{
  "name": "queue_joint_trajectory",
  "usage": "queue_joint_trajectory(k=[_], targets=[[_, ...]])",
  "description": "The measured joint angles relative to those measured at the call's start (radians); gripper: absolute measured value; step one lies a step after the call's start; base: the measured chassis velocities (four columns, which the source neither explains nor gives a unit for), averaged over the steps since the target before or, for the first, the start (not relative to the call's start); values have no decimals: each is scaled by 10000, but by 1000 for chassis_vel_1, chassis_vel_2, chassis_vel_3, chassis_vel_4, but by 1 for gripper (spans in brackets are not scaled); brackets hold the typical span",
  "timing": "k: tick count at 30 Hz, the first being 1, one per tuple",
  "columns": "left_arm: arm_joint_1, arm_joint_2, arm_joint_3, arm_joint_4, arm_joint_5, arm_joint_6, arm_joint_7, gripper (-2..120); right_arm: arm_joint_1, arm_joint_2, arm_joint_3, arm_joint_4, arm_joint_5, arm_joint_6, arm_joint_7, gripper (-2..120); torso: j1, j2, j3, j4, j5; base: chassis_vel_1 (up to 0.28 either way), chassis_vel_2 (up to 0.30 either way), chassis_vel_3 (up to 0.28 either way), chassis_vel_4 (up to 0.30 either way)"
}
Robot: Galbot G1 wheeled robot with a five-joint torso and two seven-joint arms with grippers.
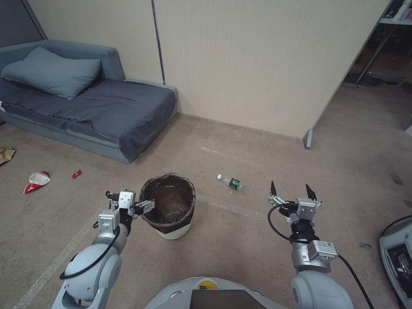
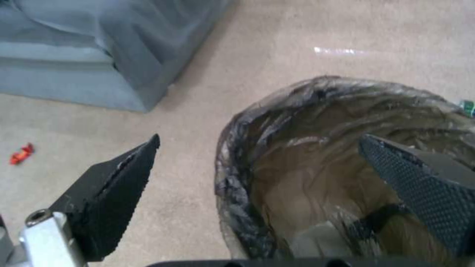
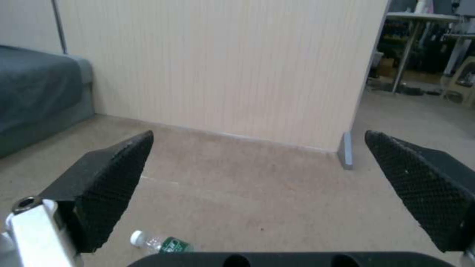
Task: Pick up the trash bin, then pick up the garbage from the floor and place it into the trash bin.
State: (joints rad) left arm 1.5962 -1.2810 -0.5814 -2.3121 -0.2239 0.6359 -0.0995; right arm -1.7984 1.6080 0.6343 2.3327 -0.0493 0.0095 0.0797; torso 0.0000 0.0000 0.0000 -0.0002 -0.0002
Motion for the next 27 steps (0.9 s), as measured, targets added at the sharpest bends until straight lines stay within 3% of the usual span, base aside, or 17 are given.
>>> queue_joint_trajectory(k=[7,15,27], targets=[[-737,181,468,783,-592,487,-459,100,113,0,-4,-36,213,-232,113,100,0,0,0,4,2,0,0,0,0],[-1164,-20,1041,1646,-535,544,-966,100,145,0,-10,-148,251,-321,310,100,0,0,1,2,1,0,0,0,0],[-1251,-29,669,2004,-457,681,-1150,100,121,0,52,-239,186,-452,512,100,0,0,0,2,2,0,0,0,0]])
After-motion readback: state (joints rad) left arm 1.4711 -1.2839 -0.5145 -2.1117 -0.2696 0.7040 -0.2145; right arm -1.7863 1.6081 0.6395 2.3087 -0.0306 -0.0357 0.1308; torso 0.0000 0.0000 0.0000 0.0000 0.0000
